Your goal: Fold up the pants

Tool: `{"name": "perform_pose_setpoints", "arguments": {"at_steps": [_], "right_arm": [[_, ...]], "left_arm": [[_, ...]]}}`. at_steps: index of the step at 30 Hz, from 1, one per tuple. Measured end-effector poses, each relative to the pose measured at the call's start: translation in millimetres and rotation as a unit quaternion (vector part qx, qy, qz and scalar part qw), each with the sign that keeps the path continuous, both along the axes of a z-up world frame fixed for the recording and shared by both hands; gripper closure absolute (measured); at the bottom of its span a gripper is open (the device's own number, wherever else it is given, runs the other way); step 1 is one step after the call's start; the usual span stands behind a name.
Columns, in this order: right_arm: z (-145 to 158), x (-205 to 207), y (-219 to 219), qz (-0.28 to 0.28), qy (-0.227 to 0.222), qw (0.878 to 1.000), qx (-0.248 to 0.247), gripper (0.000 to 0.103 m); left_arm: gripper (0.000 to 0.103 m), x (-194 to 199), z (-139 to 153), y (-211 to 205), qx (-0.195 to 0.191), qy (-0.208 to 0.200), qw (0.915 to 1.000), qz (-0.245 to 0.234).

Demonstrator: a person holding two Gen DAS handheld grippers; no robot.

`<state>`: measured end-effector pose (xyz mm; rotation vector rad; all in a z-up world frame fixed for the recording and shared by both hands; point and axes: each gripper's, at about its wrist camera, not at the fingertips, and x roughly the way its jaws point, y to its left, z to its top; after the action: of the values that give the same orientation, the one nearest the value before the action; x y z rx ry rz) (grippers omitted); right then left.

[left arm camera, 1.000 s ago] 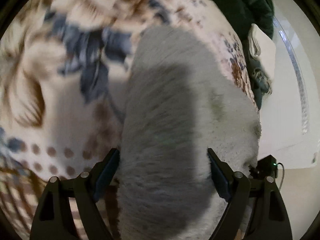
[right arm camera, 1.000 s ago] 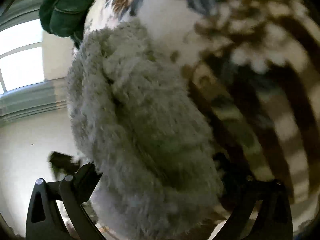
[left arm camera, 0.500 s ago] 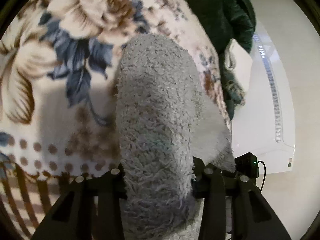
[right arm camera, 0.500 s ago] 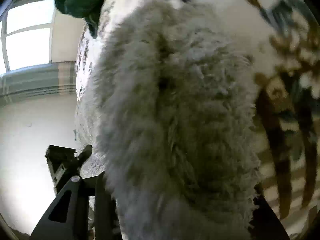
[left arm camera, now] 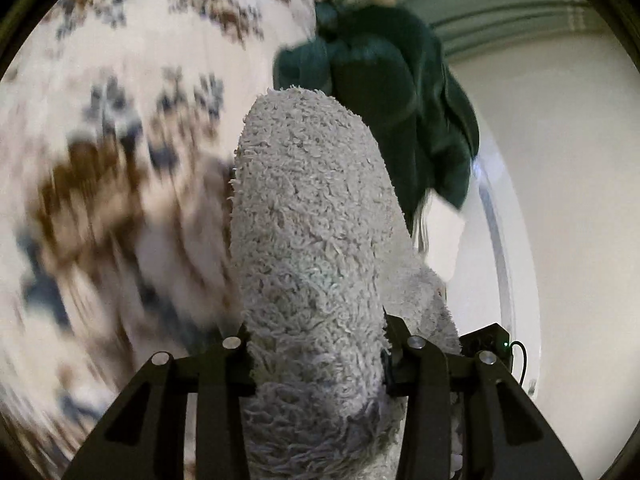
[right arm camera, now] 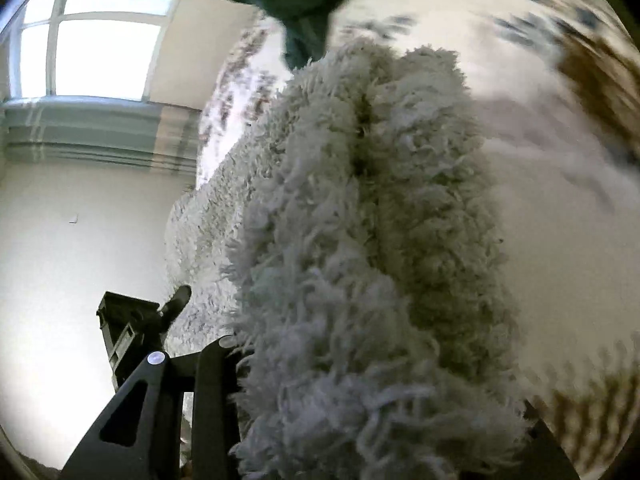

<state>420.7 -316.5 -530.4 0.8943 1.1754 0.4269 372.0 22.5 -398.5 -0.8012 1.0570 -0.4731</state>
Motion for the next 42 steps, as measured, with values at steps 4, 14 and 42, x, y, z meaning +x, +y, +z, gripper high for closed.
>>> {"name": "perform_pose_setpoints", "arguments": {"at_steps": [4,14,42], "right_arm": [[7,101,78,0.011,-0.020,1.000,-0.005,0.061],[-49,300,240,0.038,-0.025,0.999,-0.022,0.055],[70,190,285,0.039,-0.033,0.900,-0.433,0.000]], "left_arm": [[0.066,81,2,70,0.003,-0.017,0.9997,0.018],[0.061,246,-64,219,0.073,-0.003,0.9966,0.038],[0.014,155,18,174,0.402,0.022,0.9114,0.083]]}}
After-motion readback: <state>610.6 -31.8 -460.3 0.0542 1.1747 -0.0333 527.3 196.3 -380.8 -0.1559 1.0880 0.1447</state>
